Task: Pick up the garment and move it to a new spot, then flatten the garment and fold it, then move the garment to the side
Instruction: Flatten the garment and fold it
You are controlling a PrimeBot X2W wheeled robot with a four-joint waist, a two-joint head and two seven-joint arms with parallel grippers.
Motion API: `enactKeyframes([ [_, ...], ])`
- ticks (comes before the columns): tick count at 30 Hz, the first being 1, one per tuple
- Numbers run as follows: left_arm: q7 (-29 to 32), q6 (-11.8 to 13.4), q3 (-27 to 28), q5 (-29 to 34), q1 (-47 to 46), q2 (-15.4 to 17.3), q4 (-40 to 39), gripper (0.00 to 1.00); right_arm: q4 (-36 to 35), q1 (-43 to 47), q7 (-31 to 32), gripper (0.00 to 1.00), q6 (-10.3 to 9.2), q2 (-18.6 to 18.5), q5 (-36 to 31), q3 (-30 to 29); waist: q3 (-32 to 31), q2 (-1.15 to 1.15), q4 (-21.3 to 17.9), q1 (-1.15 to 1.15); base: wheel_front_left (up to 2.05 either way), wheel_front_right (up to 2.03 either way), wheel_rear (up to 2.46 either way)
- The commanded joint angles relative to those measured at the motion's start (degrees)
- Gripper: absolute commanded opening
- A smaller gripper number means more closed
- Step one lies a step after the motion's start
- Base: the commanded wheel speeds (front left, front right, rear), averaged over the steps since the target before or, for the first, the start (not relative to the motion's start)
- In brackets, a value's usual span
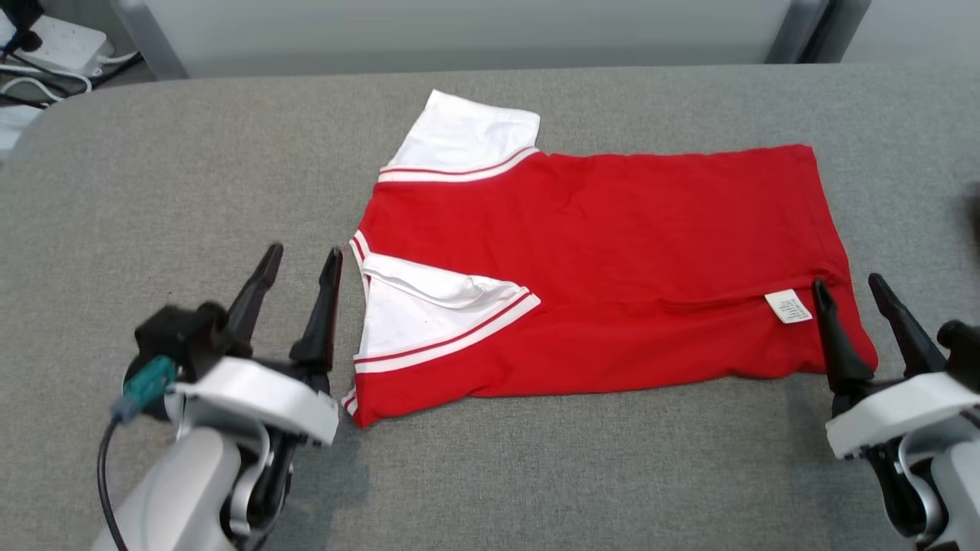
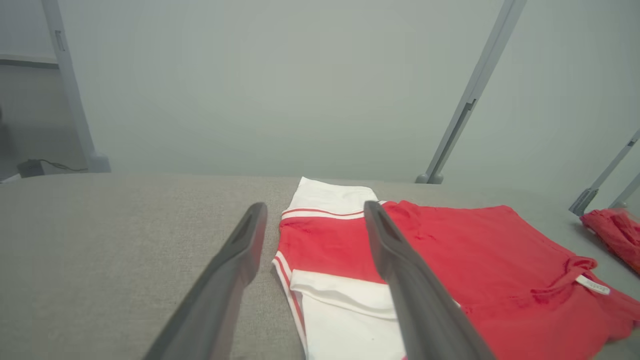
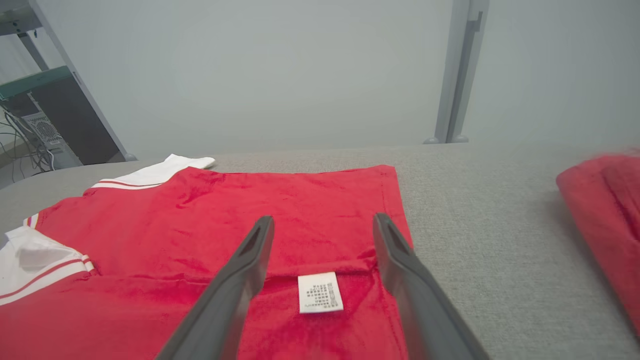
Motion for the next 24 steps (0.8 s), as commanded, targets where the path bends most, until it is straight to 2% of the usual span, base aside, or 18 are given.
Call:
enactKeyframes([
  [1,-0.48,0.79,3.47,1.07,1.42,0.77,-2.39,1.00,-2.39,2.11,-0.76,1.00,0.19,-0.27,-1.38,-0.45,-1.08,0.00,0.10,0.00,0.00,0.00,0.00],
  [5,-0.48,1.57,5.23,2.04,7.38,-0.74,-3.80,1.00,-3.86,5.97,-0.76,1.00,0.19,1.07,-3.25,-2.63,-2.59,0.00,0.20,0.00,0.00,0.00,0.00],
  [12,0.54,0.10,4.13,0.64,12.76,-2.20,-3.66,1.00,-2.69,10.29,-0.76,1.00,0.19,1.13,-2.97,-4.71,-4.76,0.00,0.50,0.00,0.00,0.00,0.00],
  [24,8.32,-2.37,0.28,-1.76,11.31,-3.16,2.71,1.00,-1.20,9.87,-0.76,1.00,0.19,0.33,-1.01,-4.05,-3.79,0.00,-0.03,0.00,0.00,0.00,0.00],
])
